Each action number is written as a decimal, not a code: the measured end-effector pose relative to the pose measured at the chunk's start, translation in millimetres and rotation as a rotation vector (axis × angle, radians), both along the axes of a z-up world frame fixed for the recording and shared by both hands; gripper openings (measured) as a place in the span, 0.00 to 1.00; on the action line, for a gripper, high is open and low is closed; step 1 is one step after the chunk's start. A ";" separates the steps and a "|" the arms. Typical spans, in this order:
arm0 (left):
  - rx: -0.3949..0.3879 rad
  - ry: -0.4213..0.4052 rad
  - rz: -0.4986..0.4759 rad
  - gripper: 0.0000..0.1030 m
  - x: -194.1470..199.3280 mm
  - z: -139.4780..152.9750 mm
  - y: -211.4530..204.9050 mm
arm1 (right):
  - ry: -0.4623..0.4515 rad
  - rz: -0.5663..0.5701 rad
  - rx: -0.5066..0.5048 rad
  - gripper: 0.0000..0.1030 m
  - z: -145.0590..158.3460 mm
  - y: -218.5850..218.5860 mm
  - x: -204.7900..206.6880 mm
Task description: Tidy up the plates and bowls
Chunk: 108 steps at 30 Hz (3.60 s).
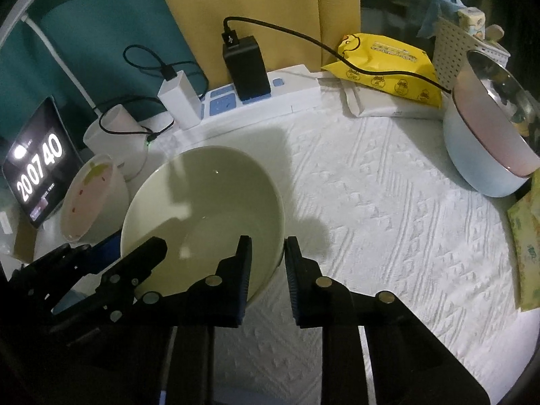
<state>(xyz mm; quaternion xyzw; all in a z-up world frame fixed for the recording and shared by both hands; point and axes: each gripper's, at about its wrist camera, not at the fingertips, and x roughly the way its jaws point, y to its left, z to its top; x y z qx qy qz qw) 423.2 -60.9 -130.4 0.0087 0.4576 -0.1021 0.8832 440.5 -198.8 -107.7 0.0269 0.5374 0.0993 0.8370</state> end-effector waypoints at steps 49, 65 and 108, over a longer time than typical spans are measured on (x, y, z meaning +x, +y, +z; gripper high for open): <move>-0.048 -0.184 -0.045 0.21 -152.6 78.9 -21.6 | -0.201 -0.031 0.017 0.14 89.7 -38.5 -145.0; 0.003 -0.083 -0.049 0.21 -174.1 35.3 -30.9 | -0.067 -0.009 -0.002 0.14 39.5 -39.2 -164.9; -0.079 -0.199 0.125 0.45 -134.3 82.2 111.5 | -0.201 0.096 -0.051 0.35 97.1 73.4 -107.0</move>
